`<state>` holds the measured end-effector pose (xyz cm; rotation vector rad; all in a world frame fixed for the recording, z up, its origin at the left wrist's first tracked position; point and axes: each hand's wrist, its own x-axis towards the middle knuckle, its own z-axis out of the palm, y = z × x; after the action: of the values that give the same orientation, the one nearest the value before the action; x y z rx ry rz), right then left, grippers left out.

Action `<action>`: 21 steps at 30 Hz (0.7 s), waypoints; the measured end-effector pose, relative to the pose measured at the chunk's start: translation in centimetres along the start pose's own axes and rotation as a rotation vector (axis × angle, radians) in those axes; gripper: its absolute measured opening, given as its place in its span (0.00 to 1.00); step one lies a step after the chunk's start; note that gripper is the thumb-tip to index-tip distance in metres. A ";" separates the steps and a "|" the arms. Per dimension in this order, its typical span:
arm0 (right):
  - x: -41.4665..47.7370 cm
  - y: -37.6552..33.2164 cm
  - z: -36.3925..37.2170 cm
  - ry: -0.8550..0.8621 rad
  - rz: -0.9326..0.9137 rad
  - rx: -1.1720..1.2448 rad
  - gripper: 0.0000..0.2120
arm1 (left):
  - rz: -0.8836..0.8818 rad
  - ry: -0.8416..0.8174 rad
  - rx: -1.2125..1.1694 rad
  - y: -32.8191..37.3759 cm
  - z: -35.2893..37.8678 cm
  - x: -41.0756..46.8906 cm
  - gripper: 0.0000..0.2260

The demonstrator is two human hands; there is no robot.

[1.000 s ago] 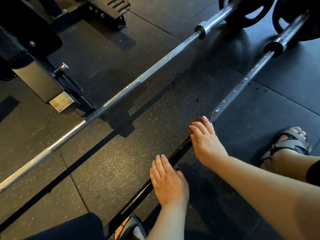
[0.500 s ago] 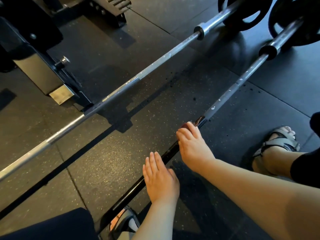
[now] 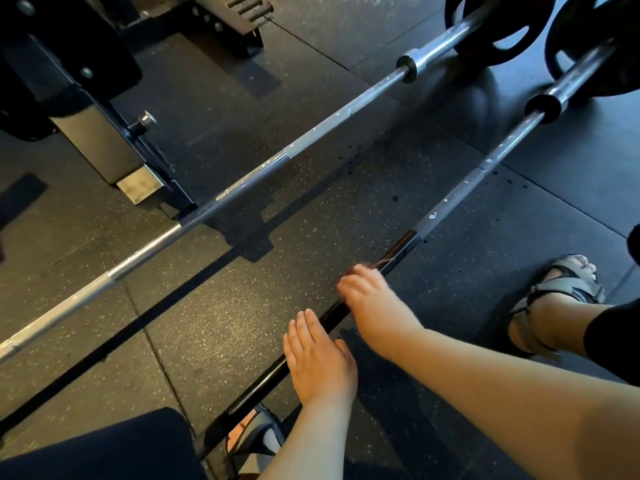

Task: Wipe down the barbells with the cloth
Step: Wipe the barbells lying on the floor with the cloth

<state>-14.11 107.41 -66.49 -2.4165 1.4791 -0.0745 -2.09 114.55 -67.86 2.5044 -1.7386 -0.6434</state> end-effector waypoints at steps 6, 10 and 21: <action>0.9 -0.5 0.5 -0.081 -0.344 -0.182 0.20 | -0.014 -0.036 -0.017 -0.4 -1.1 0.3 0.29; 1.1 3.9 -0.1 -0.032 -0.071 -0.197 0.24 | -0.043 -0.035 -0.061 0.1 -1.6 0.0 0.27; 0.3 -2.2 1.2 -0.062 -0.426 -0.274 0.23 | -0.030 -0.082 0.034 -2.8 -1.8 -1.6 0.34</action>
<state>-11.89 108.37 -67.05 -2.8890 0.9796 0.1167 0.53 116.71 -66.42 2.5659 -1.7563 -0.7348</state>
